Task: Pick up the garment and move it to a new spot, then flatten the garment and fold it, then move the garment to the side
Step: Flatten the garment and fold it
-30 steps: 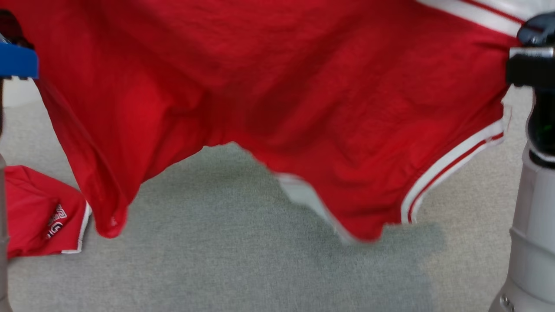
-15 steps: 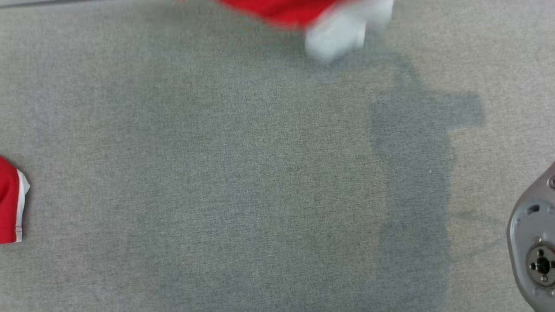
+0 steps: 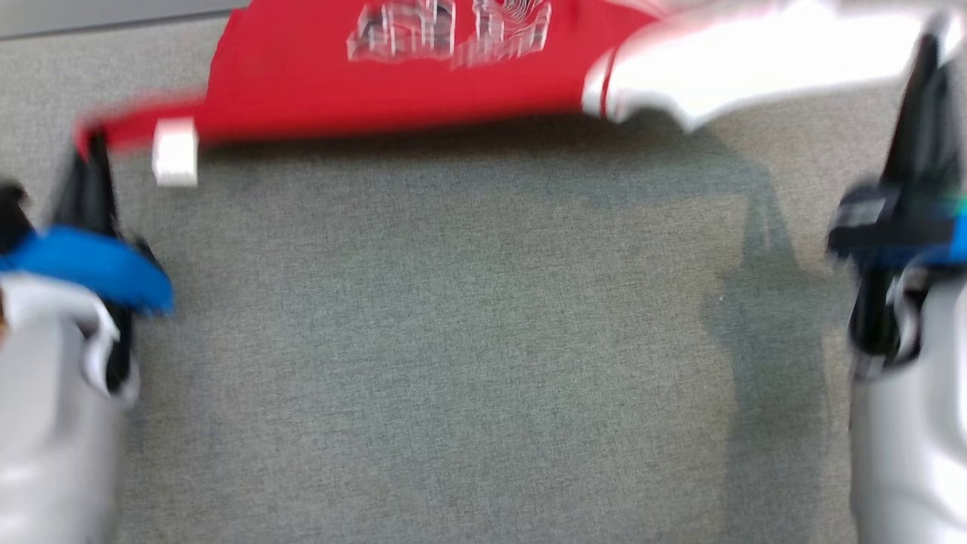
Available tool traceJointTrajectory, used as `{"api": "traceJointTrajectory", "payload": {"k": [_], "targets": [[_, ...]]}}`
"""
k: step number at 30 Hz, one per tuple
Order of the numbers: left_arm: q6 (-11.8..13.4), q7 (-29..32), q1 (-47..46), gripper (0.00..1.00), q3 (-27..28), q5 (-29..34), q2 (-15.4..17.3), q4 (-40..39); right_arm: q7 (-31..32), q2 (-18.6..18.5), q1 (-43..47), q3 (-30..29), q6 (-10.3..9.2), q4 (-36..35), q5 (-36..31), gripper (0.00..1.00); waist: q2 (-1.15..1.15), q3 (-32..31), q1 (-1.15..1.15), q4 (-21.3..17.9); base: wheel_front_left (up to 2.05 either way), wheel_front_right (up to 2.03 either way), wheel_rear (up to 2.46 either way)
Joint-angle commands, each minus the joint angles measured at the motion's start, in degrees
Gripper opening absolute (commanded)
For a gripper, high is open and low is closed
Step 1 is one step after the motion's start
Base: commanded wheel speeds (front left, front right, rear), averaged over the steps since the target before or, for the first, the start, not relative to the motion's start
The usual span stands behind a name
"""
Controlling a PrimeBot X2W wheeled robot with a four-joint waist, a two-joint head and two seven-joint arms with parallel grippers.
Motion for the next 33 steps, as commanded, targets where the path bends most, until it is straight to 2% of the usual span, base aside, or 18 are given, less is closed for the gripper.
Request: {"api": "traceJointTrajectory", "payload": {"k": [1,6,13,24,33], "targets": [[0.8,-0.3,4.2,0.00,1.8,-1.0,0.0,1.5,-0.7,-1.3,5.8,0.2,-0.73,-1.2,1.4,0.00,-0.01,-0.8,0.01,-0.2,0.00,0.00,0.00],[0.7,-0.4,14.4,0.00,2.2,1.2,-4.3,0.8,-0.6,-1.1,22.0,3.6,-0.66,-0.8,5.5,0.00,-0.01,-3.5,0.01,0.6,0.00,0.00,0.00],[1.0,-0.4,25.4,0.00,4.5,5.1,-8.9,-0.7,-0.6,-1.1,35.3,5.2,-0.47,2.9,5.2,0.00,-0.01,-10.4,0.01,1.0,0.00,0.00,0.00],[2.3,-0.3,39.2,0.00,7.9,8.8,-14.3,-1.6,-0.6,-1.0,44.3,3.0,-0.47,5.2,3.9,0.00,-0.01,-20.2,0.01,1.8,0.00,0.00,0.00],[1.6,-0.2,46.9,0.00,8.0,11.4,-16.3,-5.2,-0.6,-1.0,47.6,2.9,-0.46,3.0,4.8,0.00,-0.01,-23.3,0.01,3.4,0.00,0.00,0.00]]}}
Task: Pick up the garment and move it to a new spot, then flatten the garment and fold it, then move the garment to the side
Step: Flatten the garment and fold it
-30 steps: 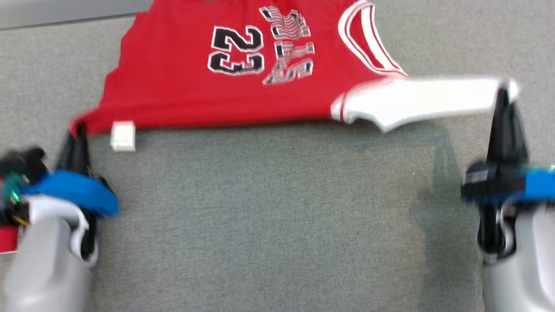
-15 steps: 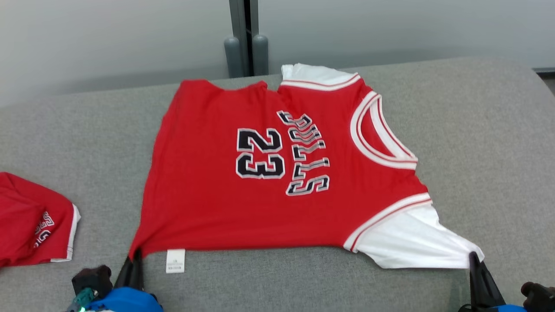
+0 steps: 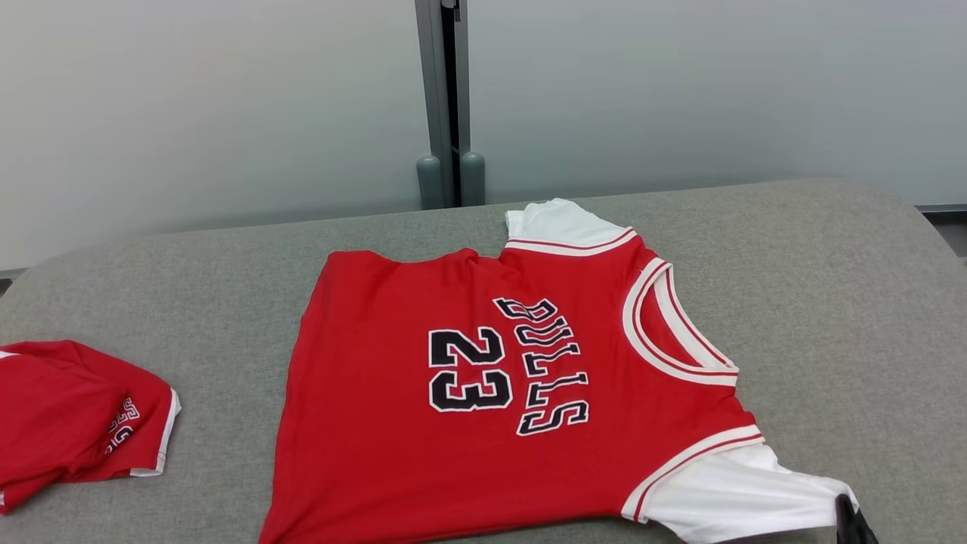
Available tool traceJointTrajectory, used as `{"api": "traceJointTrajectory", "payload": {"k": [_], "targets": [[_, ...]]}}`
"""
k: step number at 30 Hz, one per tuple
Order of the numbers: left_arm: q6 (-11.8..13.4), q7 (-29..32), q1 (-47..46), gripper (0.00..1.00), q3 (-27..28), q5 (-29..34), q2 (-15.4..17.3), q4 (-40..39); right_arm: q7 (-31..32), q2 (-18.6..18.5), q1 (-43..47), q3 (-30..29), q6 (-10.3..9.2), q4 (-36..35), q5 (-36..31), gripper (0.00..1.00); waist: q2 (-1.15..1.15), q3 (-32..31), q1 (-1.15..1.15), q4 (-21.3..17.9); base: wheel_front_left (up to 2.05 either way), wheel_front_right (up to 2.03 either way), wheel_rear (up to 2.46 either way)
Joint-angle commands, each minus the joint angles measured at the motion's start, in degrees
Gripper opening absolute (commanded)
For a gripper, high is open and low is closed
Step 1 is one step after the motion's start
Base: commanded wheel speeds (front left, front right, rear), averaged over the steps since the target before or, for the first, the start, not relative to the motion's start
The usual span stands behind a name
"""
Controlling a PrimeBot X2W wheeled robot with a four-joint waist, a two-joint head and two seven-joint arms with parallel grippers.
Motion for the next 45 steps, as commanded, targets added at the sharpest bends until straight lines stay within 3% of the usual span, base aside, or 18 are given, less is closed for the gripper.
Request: {"api": "traceJointTrajectory", "payload": {"k": [1,9,17,26,38,39,40,41,42,43,45], "targets": [[0.0,0.1,0.7,0.00,0.6,0.2,0.3,-1.3,-0.4,-0.6,-0.1,-0.3,-0.11,-0.9,0.5,0.00,0.02,0.1,0.01,0.2,0.00,0.00,0.00],[-1.1,0.0,-5.3,0.00,-3.0,-0.2,0.2,-11.8,-0.4,-0.5,-8.6,1.3,-0.06,-3.9,-0.3,0.00,0.02,2.8,0.01,1.2,0.00,0.00,0.00],[-1.0,0.0,-15.7,0.00,-8.9,-2.6,3.9,-8.7,-0.4,-0.5,-18.9,1.7,-0.06,1.4,-4.2,0.00,0.02,7.1,0.01,2.0,0.00,0.00,0.00],[-1.1,0.0,-23.2,0.00,-10.5,-4.7,6.3,-3.4,-0.3,-0.5,-27.3,-0.2,-0.06,6.7,-6.2,0.00,0.02,12.1,0.01,1.8,0.00,0.00,0.00],[-1.1,0.0,-28.0,0.00,-12.0,-7.1,7.9,-3.8,-0.3,-0.5,-33.3,0.8,-0.06,9.8,-7.8,0.00,0.02,17.5,0.01,1.8,0.00,0.00,0.00],[-1.1,0.0,-28.0,0.06,-12.1,-7.2,8.0,-3.9,-0.3,-0.5,-33.7,0.8,-0.06,9.8,-7.9,0.00,0.02,17.8,0.01,1.8,0.00,0.00,0.00],[-1.1,0.0,-27.9,0.32,-12.4,-7.4,8.1,-4.0,-0.3,-0.5,-33.9,0.6,-0.06,9.7,-8.1,0.00,0.02,18.0,0.01,1.8,0.00,0.00,0.00],[-1.1,0.0,-27.7,0.72,-12.4,-7.8,8.0,-4.0,-0.4,-0.5,-34.1,0.2,-0.06,9.4,-8.2,0.00,0.02,18.2,0.01,1.8,0.00,0.00,0.00],[-1.1,0.0,-27.4,1.00,-12.2,-7.9,8.1,-4.0,-0.3,-0.5,-34.1,0.0,-0.06,9.2,-8.3,0.49,0.02,18.4,0.01,1.8,0.00,0.00,0.00],[-1.1,0.0,-26.9,1.00,-11.8,-8.1,8.3,-4.3,-0.3,-0.4,-33.9,-0.1,-0.06,9.3,-8.5,1.00,0.02,18.5,0.01,1.9,0.00,0.00,0.00],[-1.1,0.0,-25.7,1.00,-10.7,-8.2,8.1,-5.2,-0.4,-0.5,-33.3,-0.4,-0.06,8.3,-9.0,1.00,0.02,18.6,0.01,2.0,0.00,0.00,0.00]]}}
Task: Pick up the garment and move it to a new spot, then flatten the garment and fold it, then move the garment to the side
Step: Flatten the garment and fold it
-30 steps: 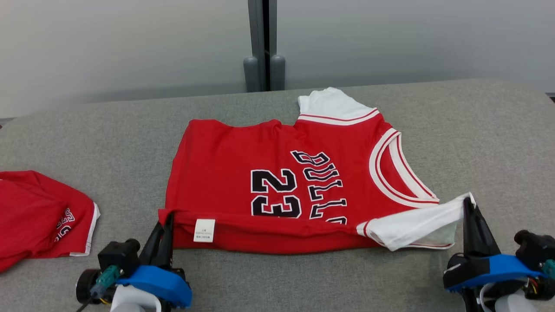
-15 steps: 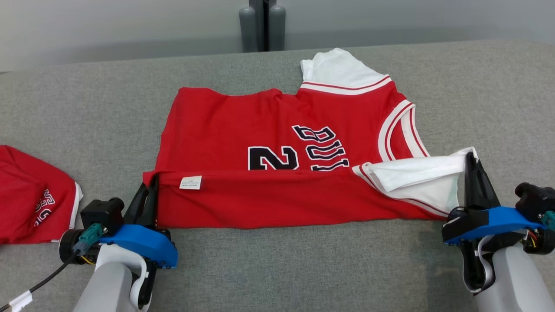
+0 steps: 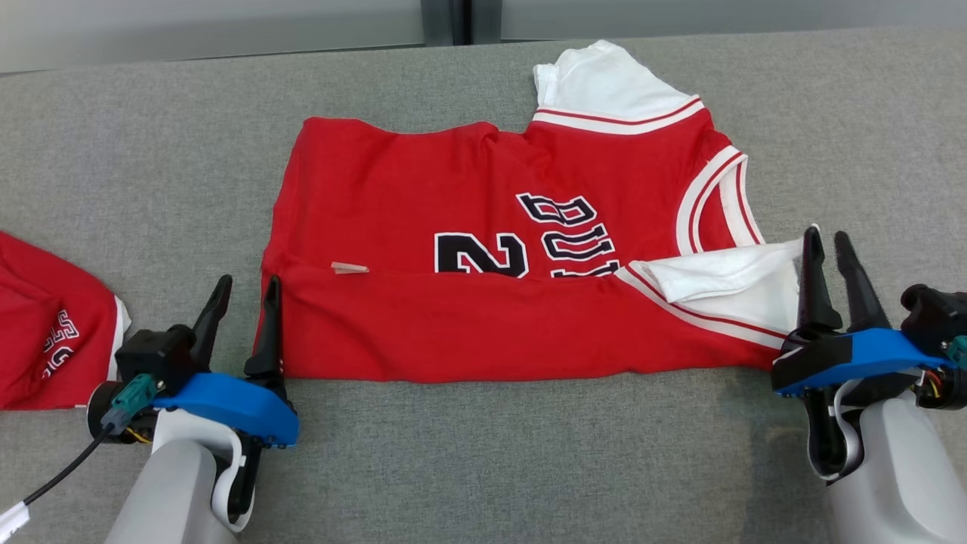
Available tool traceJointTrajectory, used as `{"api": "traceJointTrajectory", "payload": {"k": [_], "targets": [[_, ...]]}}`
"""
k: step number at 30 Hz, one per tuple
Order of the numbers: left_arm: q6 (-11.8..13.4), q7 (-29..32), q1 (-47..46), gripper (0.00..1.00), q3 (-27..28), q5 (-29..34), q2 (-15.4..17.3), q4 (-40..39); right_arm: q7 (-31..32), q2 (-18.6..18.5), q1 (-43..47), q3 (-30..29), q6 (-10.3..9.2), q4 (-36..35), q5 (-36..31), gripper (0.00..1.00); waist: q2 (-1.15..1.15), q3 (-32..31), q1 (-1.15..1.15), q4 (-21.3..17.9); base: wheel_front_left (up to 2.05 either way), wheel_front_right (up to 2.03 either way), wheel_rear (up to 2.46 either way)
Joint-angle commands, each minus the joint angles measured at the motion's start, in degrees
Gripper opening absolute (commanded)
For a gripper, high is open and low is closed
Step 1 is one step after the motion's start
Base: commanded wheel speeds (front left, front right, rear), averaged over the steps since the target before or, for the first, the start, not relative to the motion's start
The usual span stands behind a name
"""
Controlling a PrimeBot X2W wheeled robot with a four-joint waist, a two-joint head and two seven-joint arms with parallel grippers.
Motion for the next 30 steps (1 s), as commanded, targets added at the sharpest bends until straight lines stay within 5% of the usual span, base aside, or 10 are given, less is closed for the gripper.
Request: {"api": "traceJointTrajectory", "payload": {"k": [1,10,22,23,24,25,30], "targets": [[-0.1,-0.2,1.5,1.00,1.0,-0.1,0.1,-0.9,-0.3,-0.3,0.7,-0.3,0.01,-0.8,-0.4,1.00,-0.01,0.0,-0.01,0.2,0.00,0.00,0.00],[-0.1,-0.2,8.2,1.00,4.2,1.0,-1.5,-2.6,-0.3,-0.3,9.5,1.0,0.01,0.3,0.6,1.00,-0.01,-1.1,-0.01,0.7,0.00,0.00,0.00],[-0.1,-0.2,7.0,1.00,3.9,0.9,-1.6,-1.8,0.1,-0.1,8.0,1.7,0.01,7.5,-2.2,0.99,-0.01,-0.2,-0.01,1.3,0.00,0.00,0.00],[-0.1,-0.2,6.8,1.00,3.8,0.7,-1.5,-1.7,0.3,-0.1,7.8,2.2,0.01,9.1,-2.5,0.75,-0.01,-0.1,-0.01,1.3,0.00,0.00,0.00],[-0.1,-0.2,6.7,1.00,3.7,0.6,-1.5,-1.5,0.3,0.1,7.3,2.8,0.01,10.3,-2.7,0.30,-0.01,0.0,-0.01,1.4,0.00,0.00,0.00],[-0.1,-0.2,6.5,1.00,3.4,0.4,-1.5,-1.2,0.5,0.3,7.0,3.9,0.03,11.6,-3.0,0.00,-0.01,0.1,-0.01,1.4,0.00,0.00,0.00],[-0.1,-0.1,6.0,1.00,1.9,-1.5,-1.2,1.5,0.6,0.3,5.5,5.1,0.00,13.6,-2.0,0.00,-0.01,0.0,-0.01,1.1,0.00,0.00,0.00]]}}
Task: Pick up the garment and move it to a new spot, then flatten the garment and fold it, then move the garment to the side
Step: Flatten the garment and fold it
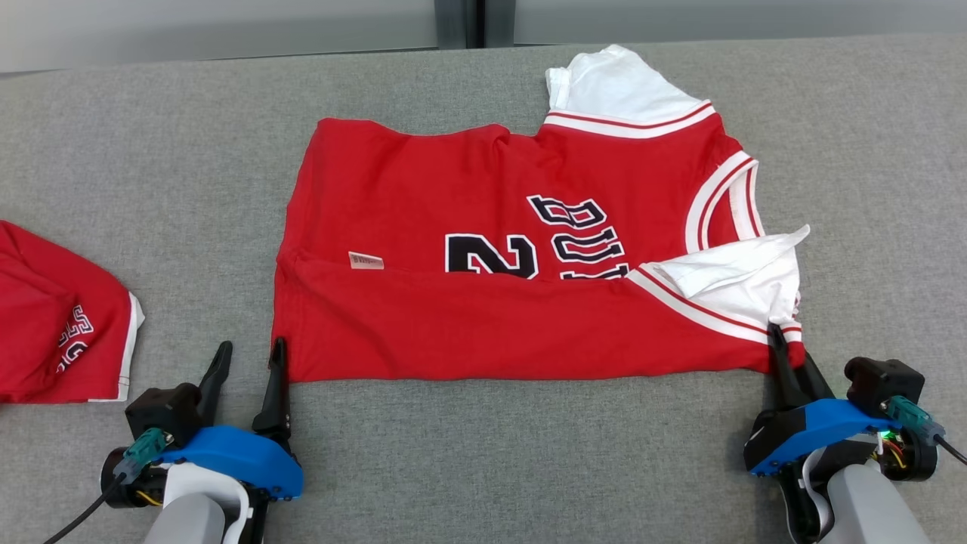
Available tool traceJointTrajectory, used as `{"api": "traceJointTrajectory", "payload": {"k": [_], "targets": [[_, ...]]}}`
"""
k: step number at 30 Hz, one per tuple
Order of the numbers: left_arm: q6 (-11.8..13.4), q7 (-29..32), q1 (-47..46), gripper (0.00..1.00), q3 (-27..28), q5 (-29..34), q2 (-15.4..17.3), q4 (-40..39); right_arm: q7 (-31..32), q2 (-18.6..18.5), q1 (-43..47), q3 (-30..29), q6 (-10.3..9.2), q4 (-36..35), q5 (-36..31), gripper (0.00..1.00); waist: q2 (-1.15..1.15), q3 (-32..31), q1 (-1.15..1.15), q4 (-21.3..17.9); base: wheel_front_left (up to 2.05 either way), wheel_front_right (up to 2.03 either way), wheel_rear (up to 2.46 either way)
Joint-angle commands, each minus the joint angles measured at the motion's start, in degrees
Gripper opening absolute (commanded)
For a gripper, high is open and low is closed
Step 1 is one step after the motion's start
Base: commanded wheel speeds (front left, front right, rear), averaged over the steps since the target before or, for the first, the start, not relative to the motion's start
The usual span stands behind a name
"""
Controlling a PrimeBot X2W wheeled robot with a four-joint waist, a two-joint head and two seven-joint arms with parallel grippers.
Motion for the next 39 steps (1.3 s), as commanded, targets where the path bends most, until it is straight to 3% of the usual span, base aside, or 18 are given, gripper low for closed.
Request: {"api": "traceJointTrajectory", "payload": {"k": [1,6,13,22,23,24,29,33,39], "targets": [[-0.1,0.2,-0.5,1.00,-0.9,-0.4,0.0,0.9,1.8,1.0,0.9,0.8,0.01,2.2,-0.1,0.00,0.02,-0.1,0.01,-0.2,0.00,0.00,0.00],[-0.1,0.2,-1.7,1.00,-4.1,-3.2,0.4,1.2,1.6,0.9,0.5,0.6,0.01,0.8,0.2,0.00,0.02,0.0,0.01,-0.5,0.00,0.00,0.00],[-0.1,0.1,0.9,1.00,-4.5,-4.7,0.8,-2.5,1.5,0.7,0.9,0.2,-0.01,0.4,-0.1,0.00,0.02,-0.4,0.01,-0.7,0.00,0.00,0.00],[0.0,0.6,-0.5,1.00,-7.5,-5.2,1.2,6.1,1.3,0.7,0.4,1.1,0.01,0.2,0.1,0.00,0.02,-0.9,0.01,-1.1,0.00,0.00,0.00],[0.0,0.6,-0.7,0.75,-8.5,-5.3,1.1,6.9,1.3,0.7,0.4,1.2,0.01,0.1,0.1,0.00,0.02,-1.0,0.01,-1.2,0.00,0.00,0.00],[0.0,0.7,-0.8,0.00,-9.5,-5.8,1.0,7.9,1.2,0.7,0.4,1.2,0.02,0.0,0.1,0.00,0.02,-1.1,0.01,-1.2,0.00,0.00,0.00],[0.0,0.6,-1.6,0.00,-11.3,-7.9,1.3,8.7,1.0,0.7,0.6,0.6,0.02,-1.8,0.7,0.00,0.02,-2.8,0.01,-1.2,0.00,0.00,0.00],[0.0,0.1,-1.0,0.00,-7.7,-7.2,1.7,5.3,1.0,0.5,1.9,-0.5,0.02,-3.1,0.9,0.00,0.02,-5.9,0.01,-0.6,0.00,0.00,0.00],[0.2,0.1,5.4,0.00,-3.4,-3.0,-0.8,1.8,1.0,0.4,6.3,-1.8,0.01,-2.0,1.3,0.00,0.02,-12.9,0.01,0.8,0.00,0.00,0.00]]}}
